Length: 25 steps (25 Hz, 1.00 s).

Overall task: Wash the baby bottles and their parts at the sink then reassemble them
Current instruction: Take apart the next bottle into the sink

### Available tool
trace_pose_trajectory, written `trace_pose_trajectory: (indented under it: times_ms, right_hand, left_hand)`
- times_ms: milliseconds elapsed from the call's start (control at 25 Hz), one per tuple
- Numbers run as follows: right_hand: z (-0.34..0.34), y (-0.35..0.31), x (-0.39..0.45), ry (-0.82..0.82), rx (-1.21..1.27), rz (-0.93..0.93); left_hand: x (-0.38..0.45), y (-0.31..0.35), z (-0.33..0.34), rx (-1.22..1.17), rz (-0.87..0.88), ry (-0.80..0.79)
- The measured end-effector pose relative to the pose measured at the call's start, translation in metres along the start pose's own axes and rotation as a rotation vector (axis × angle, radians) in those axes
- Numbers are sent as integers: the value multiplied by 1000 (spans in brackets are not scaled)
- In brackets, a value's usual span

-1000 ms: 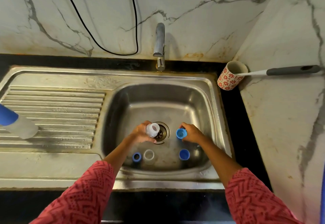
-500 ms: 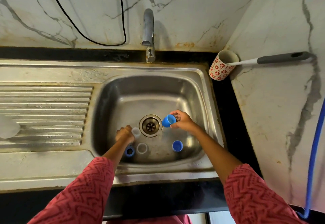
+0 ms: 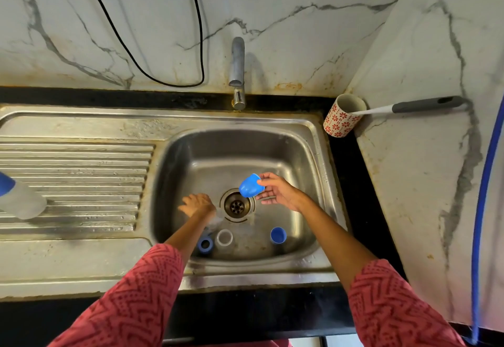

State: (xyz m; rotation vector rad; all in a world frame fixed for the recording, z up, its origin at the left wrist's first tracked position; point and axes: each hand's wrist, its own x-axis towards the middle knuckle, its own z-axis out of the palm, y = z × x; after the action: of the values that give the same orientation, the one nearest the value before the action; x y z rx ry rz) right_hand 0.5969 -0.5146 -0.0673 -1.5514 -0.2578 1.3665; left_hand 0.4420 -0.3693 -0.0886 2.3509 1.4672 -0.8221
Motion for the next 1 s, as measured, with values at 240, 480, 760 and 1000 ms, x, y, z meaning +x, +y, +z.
trace_pose_trajectory:
  times_ms: [240,480,760,1000]
  right_hand:
    - [29,-31,-5,140,-97,-9]
    - [58,-78,-23,16,-301,-64]
    - [86,-101,-30,193,-581,-282]
    - [103,-97,-34,345,-710,-465]
  left_hand:
    - [-17,16,-41,-923,505,172]
    - [-32,18,-76,-1066,569,182]
    - [-45,19,-99,-1345,253,52]
    - [-45,7,-109,-1411,214,19]
